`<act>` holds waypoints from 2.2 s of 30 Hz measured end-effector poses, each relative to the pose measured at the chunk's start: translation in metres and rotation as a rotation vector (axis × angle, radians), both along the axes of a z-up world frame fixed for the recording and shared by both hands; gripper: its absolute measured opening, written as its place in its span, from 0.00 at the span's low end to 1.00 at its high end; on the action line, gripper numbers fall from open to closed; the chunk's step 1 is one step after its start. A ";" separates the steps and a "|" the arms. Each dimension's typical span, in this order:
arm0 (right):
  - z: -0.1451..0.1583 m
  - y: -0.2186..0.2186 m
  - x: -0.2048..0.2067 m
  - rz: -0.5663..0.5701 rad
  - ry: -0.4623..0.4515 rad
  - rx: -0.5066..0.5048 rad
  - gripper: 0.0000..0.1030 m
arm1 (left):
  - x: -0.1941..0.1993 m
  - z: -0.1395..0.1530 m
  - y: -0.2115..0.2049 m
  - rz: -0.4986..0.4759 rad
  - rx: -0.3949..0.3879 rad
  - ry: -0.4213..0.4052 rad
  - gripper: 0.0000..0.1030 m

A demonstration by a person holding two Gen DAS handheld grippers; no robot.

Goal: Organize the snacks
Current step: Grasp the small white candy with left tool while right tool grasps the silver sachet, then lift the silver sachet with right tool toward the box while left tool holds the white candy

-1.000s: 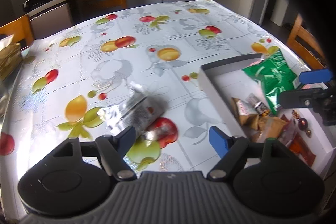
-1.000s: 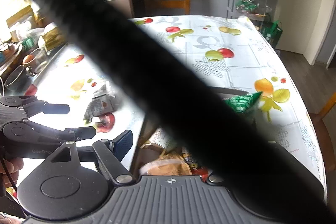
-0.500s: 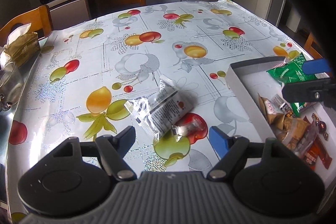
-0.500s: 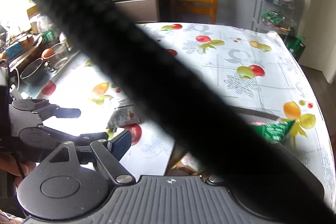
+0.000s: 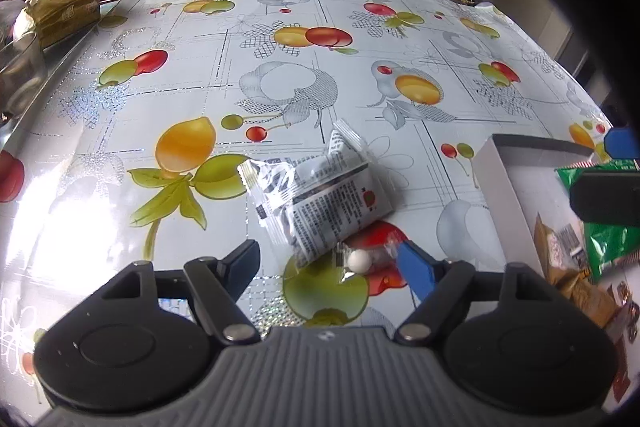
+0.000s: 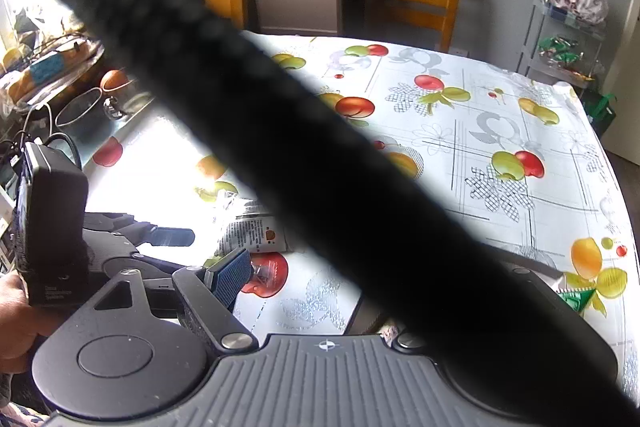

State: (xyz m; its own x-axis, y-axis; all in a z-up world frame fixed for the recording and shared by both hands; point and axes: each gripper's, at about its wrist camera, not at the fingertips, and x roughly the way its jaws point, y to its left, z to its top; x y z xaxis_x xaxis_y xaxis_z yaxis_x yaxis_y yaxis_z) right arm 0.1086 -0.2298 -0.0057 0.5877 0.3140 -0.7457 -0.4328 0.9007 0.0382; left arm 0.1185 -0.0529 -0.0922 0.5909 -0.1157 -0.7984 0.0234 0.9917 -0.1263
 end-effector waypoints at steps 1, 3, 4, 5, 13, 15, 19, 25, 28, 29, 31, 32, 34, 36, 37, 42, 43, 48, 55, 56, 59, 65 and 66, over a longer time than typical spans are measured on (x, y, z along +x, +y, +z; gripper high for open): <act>0.000 0.001 0.003 0.005 0.004 -0.001 0.80 | 0.001 -0.001 -0.001 0.006 -0.008 -0.001 0.75; -0.002 0.002 0.007 0.018 0.009 -0.004 0.80 | 0.004 -0.004 -0.004 0.021 -0.012 0.002 0.75; -0.003 0.004 0.010 0.025 0.013 -0.005 0.80 | 0.006 -0.007 -0.004 0.030 -0.013 0.003 0.75; -0.004 0.005 0.013 0.032 0.016 -0.005 0.80 | 0.008 -0.008 -0.005 0.042 -0.010 0.003 0.75; -0.012 0.019 0.031 0.092 0.038 -0.011 0.80 | 0.012 -0.016 0.004 0.070 0.006 -0.001 0.75; -0.014 0.023 0.037 0.106 0.044 -0.010 0.80 | 0.010 -0.016 0.009 0.074 0.003 0.005 0.75; -0.018 0.034 0.048 0.136 0.051 -0.004 0.80 | 0.006 -0.015 0.020 0.084 0.000 0.017 0.75; -0.030 0.051 0.059 0.165 0.077 0.008 0.80 | -0.002 -0.013 0.032 0.056 -0.005 0.029 0.66; -0.037 0.059 0.062 0.175 0.089 0.012 0.80 | -0.008 -0.012 0.032 -0.003 -0.003 0.019 0.55; -0.039 0.061 0.063 0.180 0.093 0.014 0.80 | -0.009 -0.012 0.031 -0.026 0.001 0.015 0.53; -0.044 0.066 0.065 0.184 0.096 0.009 0.80 | -0.012 -0.012 0.029 -0.070 -0.001 0.006 0.51; -0.046 0.067 0.067 0.183 0.101 0.006 0.80 | -0.013 -0.011 0.027 -0.088 -0.003 0.001 0.50; -0.051 0.070 0.071 0.177 0.110 0.004 0.80 | -0.013 -0.011 0.023 -0.117 0.005 -0.002 0.48; -0.056 0.072 0.075 0.170 0.122 -0.002 0.80 | -0.014 -0.011 0.020 -0.135 0.013 -0.003 0.43; -0.058 0.073 0.077 0.170 0.126 -0.006 0.81 | -0.014 -0.011 0.020 -0.138 0.015 0.001 0.42; -0.069 0.079 0.084 0.163 0.149 -0.007 0.86 | -0.016 -0.012 0.024 -0.157 0.025 -0.001 0.31; -0.071 0.081 0.085 0.162 0.153 -0.005 0.88 | -0.016 -0.012 0.025 -0.160 0.022 -0.002 0.29; -0.077 0.091 0.087 0.171 0.162 -0.014 0.89 | -0.018 -0.011 0.030 -0.162 0.017 -0.003 0.27; -0.080 0.104 0.087 0.184 0.162 -0.025 0.89 | -0.021 -0.009 0.041 -0.147 0.016 -0.001 0.26; -0.081 0.106 0.087 0.185 0.162 -0.028 0.89 | -0.022 -0.009 0.043 -0.144 0.015 -0.002 0.26; -0.082 0.112 0.086 0.193 0.159 -0.036 0.89 | -0.024 -0.007 0.048 -0.132 0.012 -0.002 0.26; -0.086 0.122 0.082 0.212 0.132 -0.063 0.89 | -0.029 -0.003 0.056 -0.119 0.014 -0.007 0.25; -0.086 0.124 0.081 0.217 0.127 -0.067 0.89 | -0.030 -0.003 0.058 -0.115 0.014 -0.008 0.25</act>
